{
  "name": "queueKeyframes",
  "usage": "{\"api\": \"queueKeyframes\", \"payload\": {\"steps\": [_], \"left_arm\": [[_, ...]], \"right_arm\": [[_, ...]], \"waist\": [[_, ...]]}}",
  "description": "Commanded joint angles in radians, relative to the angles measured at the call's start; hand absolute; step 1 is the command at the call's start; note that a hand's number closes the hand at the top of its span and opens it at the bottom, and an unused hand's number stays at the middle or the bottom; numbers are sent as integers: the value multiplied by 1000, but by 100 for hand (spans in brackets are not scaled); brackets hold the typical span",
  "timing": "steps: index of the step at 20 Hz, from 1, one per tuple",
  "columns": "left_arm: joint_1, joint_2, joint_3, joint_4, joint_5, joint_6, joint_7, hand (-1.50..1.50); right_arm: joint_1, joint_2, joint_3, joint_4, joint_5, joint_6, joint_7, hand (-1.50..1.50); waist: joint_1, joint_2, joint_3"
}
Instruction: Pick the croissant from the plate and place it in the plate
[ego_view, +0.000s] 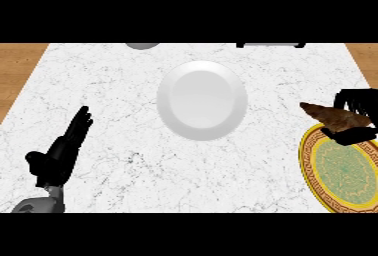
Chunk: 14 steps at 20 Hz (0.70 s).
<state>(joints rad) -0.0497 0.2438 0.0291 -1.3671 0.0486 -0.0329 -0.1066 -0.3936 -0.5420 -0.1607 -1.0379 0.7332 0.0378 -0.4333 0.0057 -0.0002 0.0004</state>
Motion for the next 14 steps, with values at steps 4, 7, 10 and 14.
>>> {"api": "queueKeyframes", "payload": {"steps": [4, 7, 10, 14], "left_arm": [[94, -9, 2, -53, -2, -12, -36, 0], [27, -10, 13, -21, -29, 2, -32, 0], [-11, -13, 21, 31, -28, -5, -39, 0], [0, -2, 33, 8, -17, -32, -21, 0]], "right_arm": [[49, 73, -34, -249, -75, -38, 29, 150], [-46, 31, -47, -269, -95, 44, 82, 150], [-106, 65, -19, -340, -135, 131, 178, 150], [-131, 172, 55, -354, -73, 64, 256, 150]], "waist": [[-7, -4, -1], [-5, -1, -1], [-4, -1, -1], [0, 0, -1]]}}
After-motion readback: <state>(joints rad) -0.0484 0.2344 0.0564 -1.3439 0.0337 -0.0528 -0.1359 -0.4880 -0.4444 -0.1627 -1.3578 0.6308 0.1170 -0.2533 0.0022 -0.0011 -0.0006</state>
